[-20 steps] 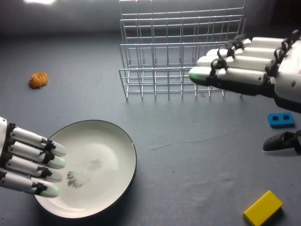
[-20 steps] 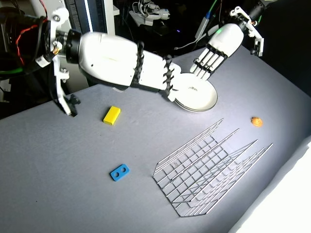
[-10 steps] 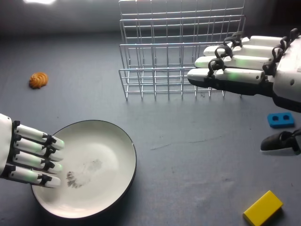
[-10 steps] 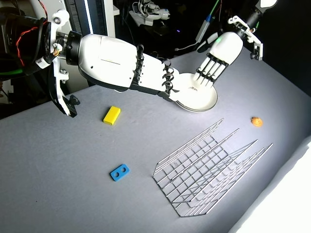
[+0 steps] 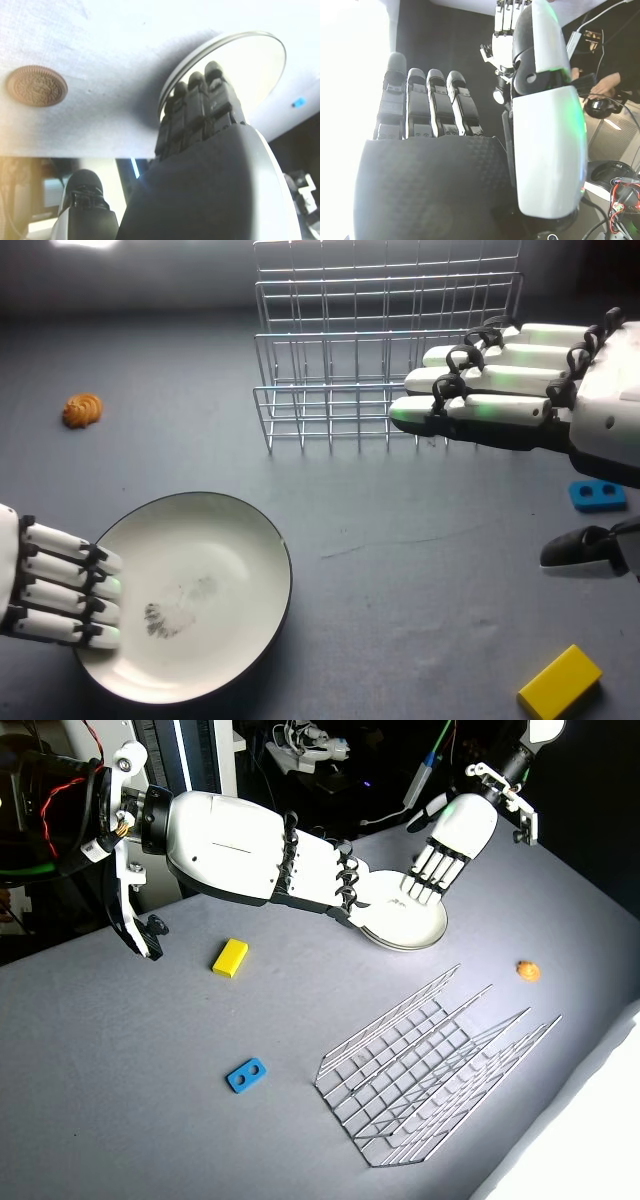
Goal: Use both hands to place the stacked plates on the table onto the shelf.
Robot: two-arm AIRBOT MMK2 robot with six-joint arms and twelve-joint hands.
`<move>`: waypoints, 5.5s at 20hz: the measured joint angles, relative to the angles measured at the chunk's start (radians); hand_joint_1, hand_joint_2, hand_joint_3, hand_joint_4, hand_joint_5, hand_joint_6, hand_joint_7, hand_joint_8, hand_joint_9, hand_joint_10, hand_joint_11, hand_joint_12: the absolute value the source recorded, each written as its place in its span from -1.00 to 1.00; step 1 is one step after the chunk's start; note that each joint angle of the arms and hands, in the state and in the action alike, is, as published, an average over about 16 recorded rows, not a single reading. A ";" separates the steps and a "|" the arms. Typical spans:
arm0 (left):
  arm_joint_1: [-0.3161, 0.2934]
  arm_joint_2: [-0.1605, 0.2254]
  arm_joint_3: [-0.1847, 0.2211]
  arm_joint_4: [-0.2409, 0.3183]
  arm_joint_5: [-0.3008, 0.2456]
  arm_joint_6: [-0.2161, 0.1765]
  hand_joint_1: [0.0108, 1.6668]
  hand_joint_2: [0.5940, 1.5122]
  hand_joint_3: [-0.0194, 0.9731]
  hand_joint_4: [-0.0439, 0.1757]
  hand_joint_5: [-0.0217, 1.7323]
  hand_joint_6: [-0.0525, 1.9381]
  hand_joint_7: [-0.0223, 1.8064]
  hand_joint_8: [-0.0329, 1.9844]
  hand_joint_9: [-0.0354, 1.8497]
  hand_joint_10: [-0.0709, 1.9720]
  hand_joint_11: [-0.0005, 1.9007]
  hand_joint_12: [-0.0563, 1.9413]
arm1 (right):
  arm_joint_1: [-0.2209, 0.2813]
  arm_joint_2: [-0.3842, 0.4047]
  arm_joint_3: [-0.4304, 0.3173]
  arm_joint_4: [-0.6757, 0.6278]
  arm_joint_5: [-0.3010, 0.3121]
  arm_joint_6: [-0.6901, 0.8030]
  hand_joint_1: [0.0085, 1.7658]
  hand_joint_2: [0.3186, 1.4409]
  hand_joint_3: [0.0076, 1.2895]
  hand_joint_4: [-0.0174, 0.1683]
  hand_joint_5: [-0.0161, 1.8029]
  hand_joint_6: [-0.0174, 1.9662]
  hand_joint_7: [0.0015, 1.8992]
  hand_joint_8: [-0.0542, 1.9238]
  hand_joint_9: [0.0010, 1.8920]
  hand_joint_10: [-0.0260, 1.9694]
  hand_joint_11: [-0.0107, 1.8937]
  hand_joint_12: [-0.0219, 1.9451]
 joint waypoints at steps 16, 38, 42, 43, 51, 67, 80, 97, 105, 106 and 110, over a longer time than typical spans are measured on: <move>0.047 0.003 -0.100 -0.054 0.104 -0.117 -0.99 -0.03 -0.94 -0.65 -0.89 -0.97 -0.90 -0.96 -0.88 -0.93 -0.98 -0.73 | -0.011 -0.016 0.000 0.000 0.000 -0.010 0.27 0.16 -0.98 -0.81 -0.95 -0.97 -0.98 -0.93 -0.99 -0.97 -0.98 -0.58; 0.052 -0.009 -0.287 -0.347 0.309 -0.129 -0.99 -0.06 -0.94 -0.65 -0.87 -0.97 -0.89 -0.97 -0.87 -0.93 -0.98 -0.71 | -0.022 -0.301 0.127 0.135 -0.003 -0.468 0.24 0.18 -0.98 -0.77 -0.96 -0.96 -0.98 -0.93 -0.98 -0.97 -0.98 -0.49; 0.052 -0.012 -0.290 -0.359 0.317 -0.129 -0.99 -0.06 -0.94 -0.65 -0.88 -0.97 -0.89 -0.97 -0.88 -0.92 -0.98 -0.72 | -0.048 -0.390 0.185 0.171 0.011 -0.576 0.27 0.17 -0.98 -0.76 -0.96 -0.96 -0.98 -0.93 -0.98 -0.97 -0.98 -0.45; 0.051 -0.013 -0.290 -0.361 0.318 -0.129 -0.99 -0.06 -0.94 -0.65 -0.88 -0.97 -0.89 -0.97 -0.88 -0.92 -0.98 -0.73 | -0.054 -0.412 0.200 0.177 0.014 -0.598 0.27 0.17 -0.98 -0.77 -0.96 -0.96 -0.98 -0.93 -0.98 -0.97 -0.98 -0.44; 0.047 -0.020 -0.292 -0.370 0.327 -0.129 -0.99 -0.05 -0.94 -0.65 -0.89 -0.97 -0.90 -0.97 -0.89 -0.92 -0.98 -0.77 | -0.084 -0.568 0.318 0.216 0.037 -0.696 0.32 0.15 -0.98 -0.78 -0.94 -0.96 -0.96 -0.93 -0.94 -0.97 -0.98 -0.29; 0.041 -0.030 -0.291 -0.372 0.333 -0.129 -0.99 -0.05 -0.94 -0.65 -0.91 -0.97 -0.93 -0.98 -0.93 -0.92 -0.98 -0.85 | -0.090 -0.722 0.449 0.246 0.052 -0.740 0.35 0.11 -0.98 -0.78 -0.63 -0.96 -0.66 -0.93 -0.64 -0.93 -0.93 0.20; 0.029 -0.028 -0.258 -0.369 0.315 -0.131 -0.99 -0.06 -0.94 -0.59 -0.91 -0.97 -0.92 -0.97 -0.91 -0.92 -0.98 -0.81 | -0.066 -0.725 0.430 0.239 0.073 -0.749 0.31 0.20 -0.99 -0.81 -0.18 -0.37 -0.13 -0.62 -0.17 -0.54 -0.50 0.58; -0.047 0.047 -0.086 -0.413 0.262 -0.128 -0.99 -0.06 -0.94 -0.58 -0.86 -0.94 -0.88 -0.97 -0.89 -0.92 -0.98 -0.73 | -0.037 -0.673 0.334 0.250 0.069 -0.744 0.31 0.22 -1.00 -0.78 -0.14 0.24 -0.07 0.26 -0.06 0.25 -0.33 0.70; -0.048 0.083 -0.041 -0.476 0.259 -0.109 -0.99 -0.07 -0.94 -0.57 -0.86 -0.94 -0.88 -0.97 -0.88 -0.92 -0.98 -0.73 | -0.009 -0.593 0.253 0.254 0.085 -0.740 0.32 0.29 -1.00 -0.80 -0.13 0.25 -0.03 0.27 -0.06 0.24 -0.34 0.68; -0.048 0.086 -0.039 -0.484 0.258 -0.106 -0.99 -0.07 -0.94 -0.57 -0.86 -0.94 -0.88 -0.97 -0.88 -0.92 -0.98 -0.73 | -0.004 -0.580 0.243 0.254 0.088 -0.734 0.32 0.30 -0.99 -0.80 -0.13 0.25 -0.03 0.27 -0.06 0.24 -0.35 0.68; -0.046 0.096 -0.032 -0.511 0.253 -0.093 -0.99 -0.06 -0.94 -0.57 -0.86 -0.94 -0.88 -0.97 -0.88 -0.92 -0.98 -0.75 | 0.020 -0.523 0.209 0.253 0.096 -0.677 0.32 0.33 -0.99 -0.81 -0.13 0.26 -0.02 0.26 -0.07 0.23 -0.36 0.66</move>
